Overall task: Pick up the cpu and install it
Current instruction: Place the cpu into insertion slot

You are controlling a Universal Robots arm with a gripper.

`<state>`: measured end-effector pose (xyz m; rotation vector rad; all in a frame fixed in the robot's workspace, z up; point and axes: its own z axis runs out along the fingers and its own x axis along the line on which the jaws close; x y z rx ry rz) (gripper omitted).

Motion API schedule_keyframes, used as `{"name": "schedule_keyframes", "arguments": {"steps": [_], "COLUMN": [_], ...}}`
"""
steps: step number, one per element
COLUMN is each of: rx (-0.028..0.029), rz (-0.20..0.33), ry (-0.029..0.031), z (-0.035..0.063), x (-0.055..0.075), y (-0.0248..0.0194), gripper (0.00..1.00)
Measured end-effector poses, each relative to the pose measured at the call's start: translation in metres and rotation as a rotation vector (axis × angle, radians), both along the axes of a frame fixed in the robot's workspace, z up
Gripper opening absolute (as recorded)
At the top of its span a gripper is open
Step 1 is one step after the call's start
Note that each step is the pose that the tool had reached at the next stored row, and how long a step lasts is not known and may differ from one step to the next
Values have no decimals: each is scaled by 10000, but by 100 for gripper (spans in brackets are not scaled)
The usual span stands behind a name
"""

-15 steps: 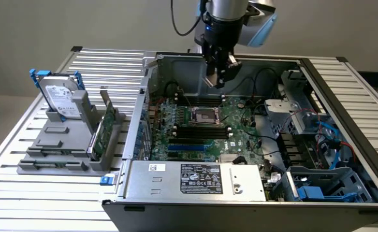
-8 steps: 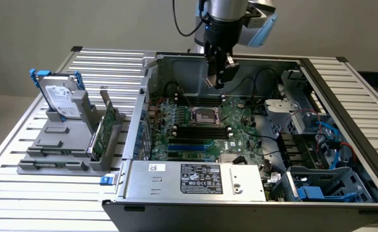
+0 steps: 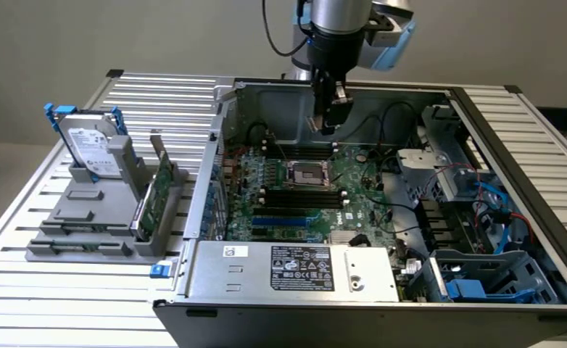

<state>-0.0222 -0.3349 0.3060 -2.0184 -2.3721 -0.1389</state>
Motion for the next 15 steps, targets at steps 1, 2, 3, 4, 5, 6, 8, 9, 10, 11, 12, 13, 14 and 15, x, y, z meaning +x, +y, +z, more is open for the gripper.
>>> {"name": "schedule_keyframes", "arguments": {"steps": [1,2,3,4,5,6,8,9,10,11,12,13,14,15], "rx": [0,0,0,-1,1,1,2,1,1,1,1,0,0,1], "rz": [-191,-373,-538,-684,-826,-965,-1244,-1379,-1513,-1647,-1795,-1919,-2015,-2083], "ry": [5,8,10,11,11,10,10,11,11,10,11,12,11,12], "z": [-4,-6,-7,-8,-9,-10,-13,-14,-15,-17,-19,-20,-22,-24], "x": [0,0,0,0,-1,-2,-3,-4,-4,-5,-6,-9,-14,-25], "y": [0,0,0,-1,0,0,0,0,0,0,0,0,0,0], "gripper": [55,55,55,55,55,55,55,55,55,55,55,55,55,55]}}
